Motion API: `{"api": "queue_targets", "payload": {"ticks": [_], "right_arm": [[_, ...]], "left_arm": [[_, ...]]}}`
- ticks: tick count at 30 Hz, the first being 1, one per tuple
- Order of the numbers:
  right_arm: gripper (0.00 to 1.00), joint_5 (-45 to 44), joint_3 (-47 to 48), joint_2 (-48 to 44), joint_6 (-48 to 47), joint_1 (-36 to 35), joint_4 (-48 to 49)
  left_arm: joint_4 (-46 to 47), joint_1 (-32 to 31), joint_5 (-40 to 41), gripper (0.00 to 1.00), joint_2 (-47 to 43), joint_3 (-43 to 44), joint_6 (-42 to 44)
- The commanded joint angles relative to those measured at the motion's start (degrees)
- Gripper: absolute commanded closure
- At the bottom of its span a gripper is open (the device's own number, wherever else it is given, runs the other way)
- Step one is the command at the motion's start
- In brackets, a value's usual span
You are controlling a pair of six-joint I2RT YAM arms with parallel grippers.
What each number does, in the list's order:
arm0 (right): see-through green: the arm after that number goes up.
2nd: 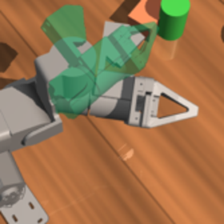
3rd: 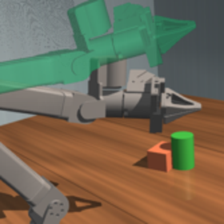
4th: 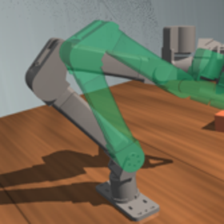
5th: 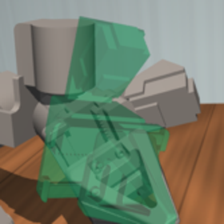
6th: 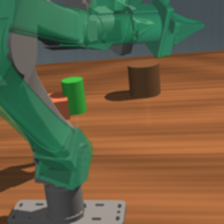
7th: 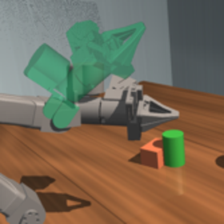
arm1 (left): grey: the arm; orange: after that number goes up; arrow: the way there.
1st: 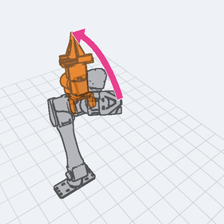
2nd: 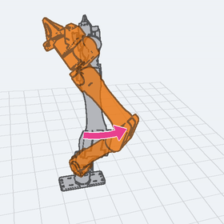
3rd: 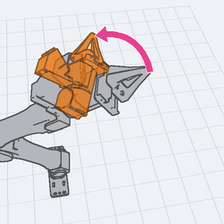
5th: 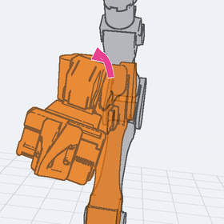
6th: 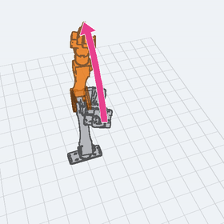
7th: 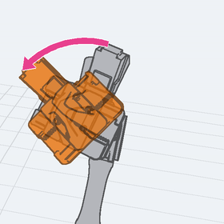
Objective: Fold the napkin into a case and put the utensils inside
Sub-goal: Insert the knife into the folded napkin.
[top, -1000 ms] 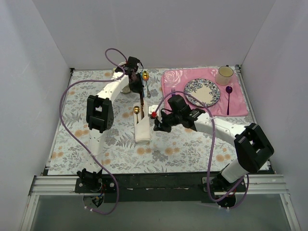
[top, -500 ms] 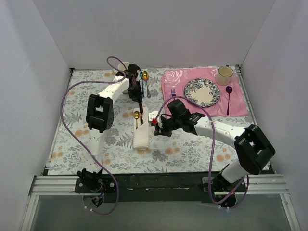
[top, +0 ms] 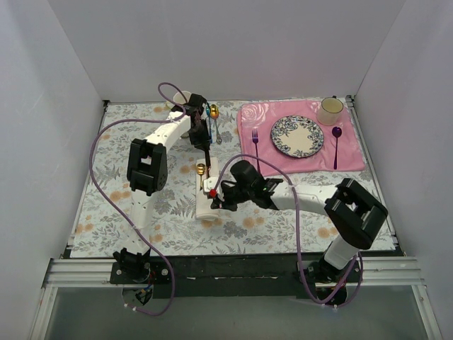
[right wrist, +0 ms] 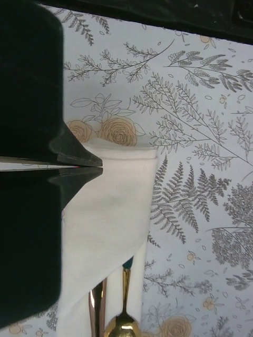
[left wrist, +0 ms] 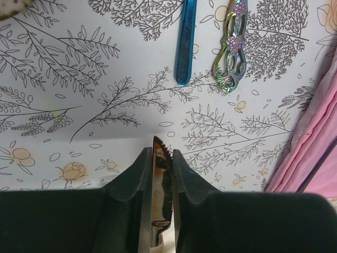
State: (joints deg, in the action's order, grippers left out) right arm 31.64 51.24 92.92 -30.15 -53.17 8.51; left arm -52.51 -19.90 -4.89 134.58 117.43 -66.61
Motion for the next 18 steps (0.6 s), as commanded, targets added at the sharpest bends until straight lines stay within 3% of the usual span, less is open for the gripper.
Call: {"api": "queue_targets", "payload": {"ticks": [1,11,18], "right_arm": [[0.94,-5.6,-2.7,2.2,3.2,-2.8,11.3],[0.93,0.2,-4.2,2.4,3.5,-5.1,13.5],[0.89,5.7,-2.6,3.5,1.5,-6.1,9.3]], "left_arm": [[-1.2,-1.4,1.8,1.0,-4.7,0.3,1.9],[-1.0,-1.9,3.6,1.0,-6.0,-1.8,1.9],[-1.2,-2.0,3.5,1.0,-6.2,-2.1,1.4]]}}
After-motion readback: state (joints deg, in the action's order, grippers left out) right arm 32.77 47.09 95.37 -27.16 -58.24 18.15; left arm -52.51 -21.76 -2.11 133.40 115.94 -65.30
